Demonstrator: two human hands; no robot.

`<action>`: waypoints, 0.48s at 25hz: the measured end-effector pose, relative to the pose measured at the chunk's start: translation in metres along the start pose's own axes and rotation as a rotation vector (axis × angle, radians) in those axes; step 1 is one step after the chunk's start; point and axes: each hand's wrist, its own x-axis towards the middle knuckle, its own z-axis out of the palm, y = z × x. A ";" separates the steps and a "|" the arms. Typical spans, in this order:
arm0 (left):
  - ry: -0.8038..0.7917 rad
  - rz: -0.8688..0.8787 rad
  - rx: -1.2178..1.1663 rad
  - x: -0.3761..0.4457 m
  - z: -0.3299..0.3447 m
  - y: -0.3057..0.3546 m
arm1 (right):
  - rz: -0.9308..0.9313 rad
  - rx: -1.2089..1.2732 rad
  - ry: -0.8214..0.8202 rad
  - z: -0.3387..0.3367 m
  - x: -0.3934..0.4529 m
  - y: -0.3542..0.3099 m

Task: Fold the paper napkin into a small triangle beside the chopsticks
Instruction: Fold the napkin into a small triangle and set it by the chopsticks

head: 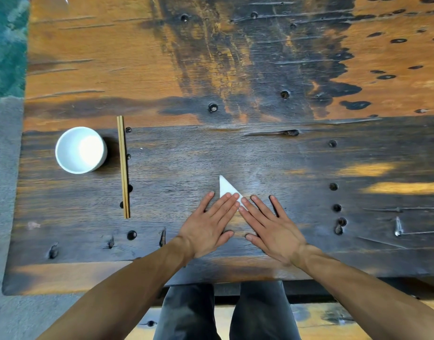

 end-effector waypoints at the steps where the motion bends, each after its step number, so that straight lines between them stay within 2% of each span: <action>1: -0.004 -0.007 -0.001 0.000 0.001 0.001 | 0.003 0.002 0.000 0.001 0.000 -0.001; 8: -0.041 -0.020 0.021 -0.033 0.002 -0.025 | 0.028 -0.001 -0.018 -0.001 -0.005 0.003; 12: 0.074 -0.087 -0.067 -0.030 -0.008 -0.025 | 0.052 0.019 0.001 0.002 -0.011 0.003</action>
